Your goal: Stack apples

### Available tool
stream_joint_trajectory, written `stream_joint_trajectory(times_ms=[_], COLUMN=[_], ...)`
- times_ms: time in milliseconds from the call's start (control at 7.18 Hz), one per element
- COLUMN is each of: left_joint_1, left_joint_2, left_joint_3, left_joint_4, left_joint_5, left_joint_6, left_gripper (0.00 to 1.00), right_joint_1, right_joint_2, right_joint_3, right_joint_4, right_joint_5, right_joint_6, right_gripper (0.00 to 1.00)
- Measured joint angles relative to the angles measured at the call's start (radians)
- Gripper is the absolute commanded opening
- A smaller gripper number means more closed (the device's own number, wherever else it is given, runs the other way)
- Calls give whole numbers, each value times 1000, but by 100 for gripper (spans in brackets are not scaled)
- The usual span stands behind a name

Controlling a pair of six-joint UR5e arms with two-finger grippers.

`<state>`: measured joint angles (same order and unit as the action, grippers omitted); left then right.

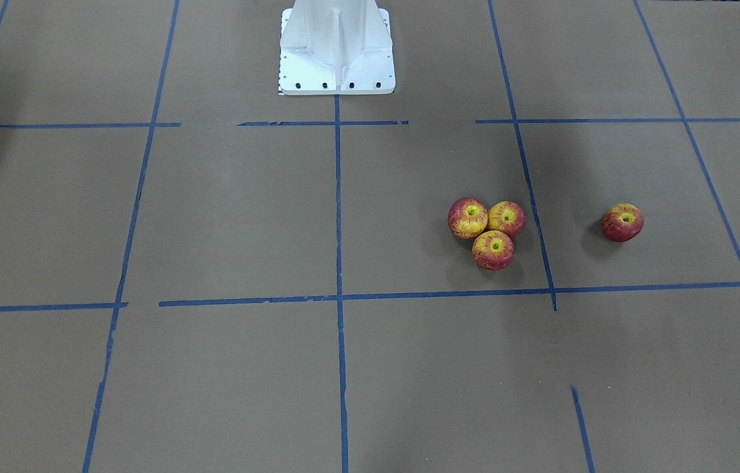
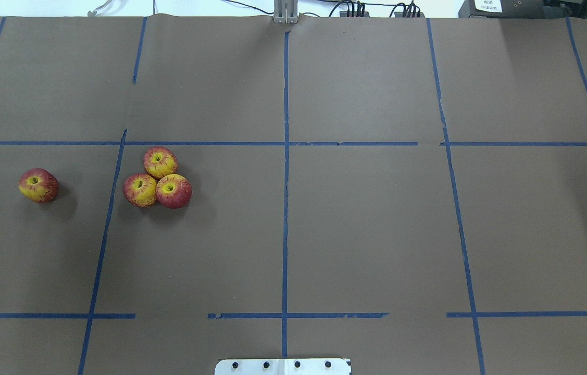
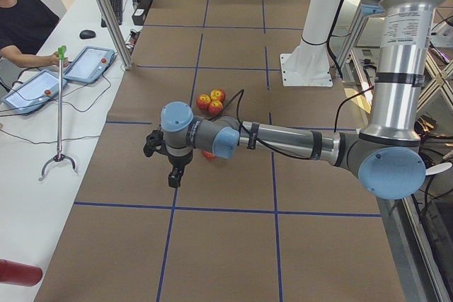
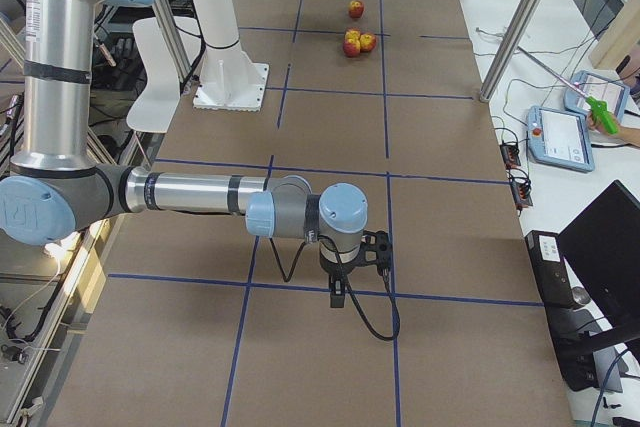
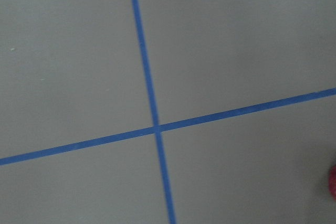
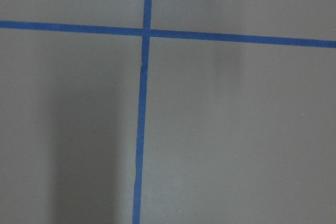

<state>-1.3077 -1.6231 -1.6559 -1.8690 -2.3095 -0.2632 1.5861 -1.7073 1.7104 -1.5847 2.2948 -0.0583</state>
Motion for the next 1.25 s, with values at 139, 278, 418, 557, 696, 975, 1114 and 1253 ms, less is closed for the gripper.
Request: stream_joint_trajectory(times_ms=[139, 278, 418, 557, 696, 975, 1114, 1253], left_joint_1=[78, 143, 197, 249, 287, 344, 359, 372], left_joint_2=[-6, -14, -19, -22, -24, -25, -27, -32], left_joint_3=[-12, -29, -39, -38, -35, -33, -27, -15], left_joint_4=[-52, -75, -81, -85, -87, -88, -88, -88], left_joint_5=[22, 70, 110, 136, 157, 206, 216, 221], left_joint_6=[-83, -125, -150, -174, -188, -197, -198, -198], left_gripper=[100, 100, 100, 100, 100, 100, 100, 100], right_joint_1=[0, 0, 0, 0, 0, 0, 0, 0], right_joint_2=[0, 0, 0, 0, 0, 0, 0, 0], right_joint_3=[0, 0, 0, 0, 0, 1, 1, 1], right_joint_4=[0, 0, 0, 0, 0, -1, 0, 0], right_joint_5=[0, 0, 1, 0, 0, 1, 1, 1], right_joint_6=[0, 0, 0, 0, 0, 0, 0, 0], right_gripper=[100, 100, 100, 100, 100, 100, 100, 100])
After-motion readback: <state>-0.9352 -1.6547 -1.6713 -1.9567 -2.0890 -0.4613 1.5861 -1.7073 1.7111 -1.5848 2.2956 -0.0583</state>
